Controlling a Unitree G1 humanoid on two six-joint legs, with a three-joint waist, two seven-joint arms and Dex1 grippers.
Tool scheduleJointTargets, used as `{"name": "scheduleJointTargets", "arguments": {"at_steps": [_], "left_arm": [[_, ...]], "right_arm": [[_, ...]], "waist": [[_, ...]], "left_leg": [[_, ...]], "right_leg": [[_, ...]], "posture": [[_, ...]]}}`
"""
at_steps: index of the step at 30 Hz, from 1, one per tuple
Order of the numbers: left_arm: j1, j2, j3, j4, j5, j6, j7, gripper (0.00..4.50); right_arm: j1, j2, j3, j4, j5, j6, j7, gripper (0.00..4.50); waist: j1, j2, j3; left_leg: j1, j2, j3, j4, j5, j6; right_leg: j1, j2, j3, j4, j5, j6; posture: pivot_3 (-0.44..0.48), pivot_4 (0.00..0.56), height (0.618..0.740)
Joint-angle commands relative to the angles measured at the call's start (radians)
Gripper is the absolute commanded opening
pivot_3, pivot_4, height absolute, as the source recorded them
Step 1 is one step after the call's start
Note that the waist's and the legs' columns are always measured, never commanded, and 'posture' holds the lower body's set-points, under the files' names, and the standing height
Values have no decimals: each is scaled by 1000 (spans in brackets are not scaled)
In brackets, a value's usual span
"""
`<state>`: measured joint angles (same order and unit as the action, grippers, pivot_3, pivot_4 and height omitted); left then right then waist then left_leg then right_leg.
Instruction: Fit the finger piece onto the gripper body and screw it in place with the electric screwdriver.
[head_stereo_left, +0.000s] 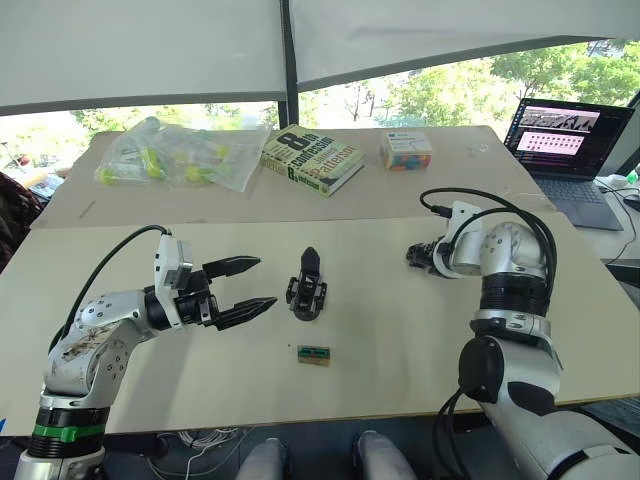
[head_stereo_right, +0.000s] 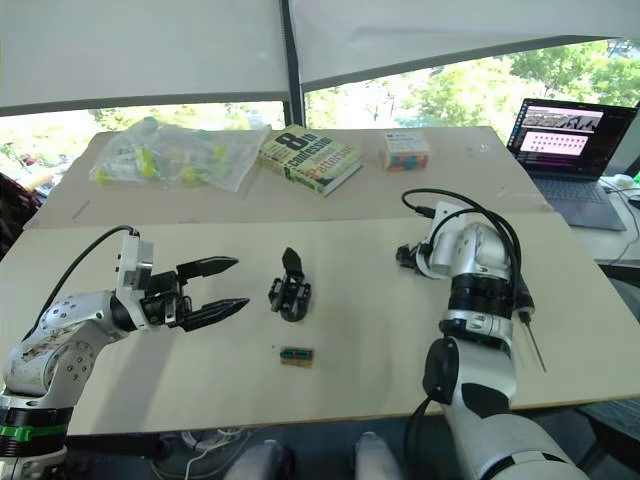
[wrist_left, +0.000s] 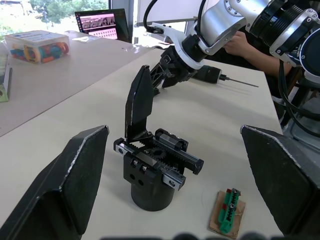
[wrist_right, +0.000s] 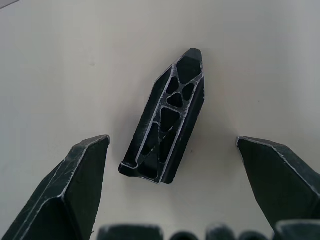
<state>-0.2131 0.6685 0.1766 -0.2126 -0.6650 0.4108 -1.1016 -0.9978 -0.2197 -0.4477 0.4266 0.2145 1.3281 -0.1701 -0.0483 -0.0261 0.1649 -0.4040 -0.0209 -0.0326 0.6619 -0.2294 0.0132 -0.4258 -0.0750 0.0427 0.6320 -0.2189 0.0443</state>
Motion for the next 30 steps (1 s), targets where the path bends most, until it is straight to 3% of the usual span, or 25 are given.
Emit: {"name": "scheduleJointTargets", "arguments": {"at_steps": [1,2,5,15,26,30], "left_arm": [[12,-2,18,-45,-4,-29,8,4469],[15,-3,18,-47,-4,-30,9,4469],[18,-3,17,-49,-5,-33,11,4500],[7,1,18,-23,-2,-49,10,4500],[-2,0,25,1,-4,-58,14,4500],[-3,4,25,11,-1,-61,10,4500]], "right_arm": [[-4,36,-10,-36,2,-1,-20,4500],[0,44,-16,-38,0,-3,-29,4500],[13,66,-18,-58,0,23,-39,3681],[77,120,-37,-207,-8,112,-41,143],[97,56,-65,-384,37,231,70,62],[49,70,-103,-422,25,285,78,1260]], "waist": [[-3,0,0],[-4,0,0],[-4,0,0],[-8,0,0],[4,1,0],[2,1,0]], "left_leg": [[0,0,0,0,0,0],[0,1,0,0,0,0],[0,1,0,0,0,0],[1,1,0,0,0,0],[0,0,0,0,0,0],[0,0,0,0,0,0]], "right_leg": [[0,0,0,0,0,0],[0,0,0,0,0,0],[0,1,0,0,0,-1],[0,1,0,0,0,-1],[0,0,0,0,0,-1],[0,0,0,0,0,-1]], "posture": [[0,150,740],[0,150,740],[0,150,740],[0,150,740],[0,150,740],[0,150,740]]}}
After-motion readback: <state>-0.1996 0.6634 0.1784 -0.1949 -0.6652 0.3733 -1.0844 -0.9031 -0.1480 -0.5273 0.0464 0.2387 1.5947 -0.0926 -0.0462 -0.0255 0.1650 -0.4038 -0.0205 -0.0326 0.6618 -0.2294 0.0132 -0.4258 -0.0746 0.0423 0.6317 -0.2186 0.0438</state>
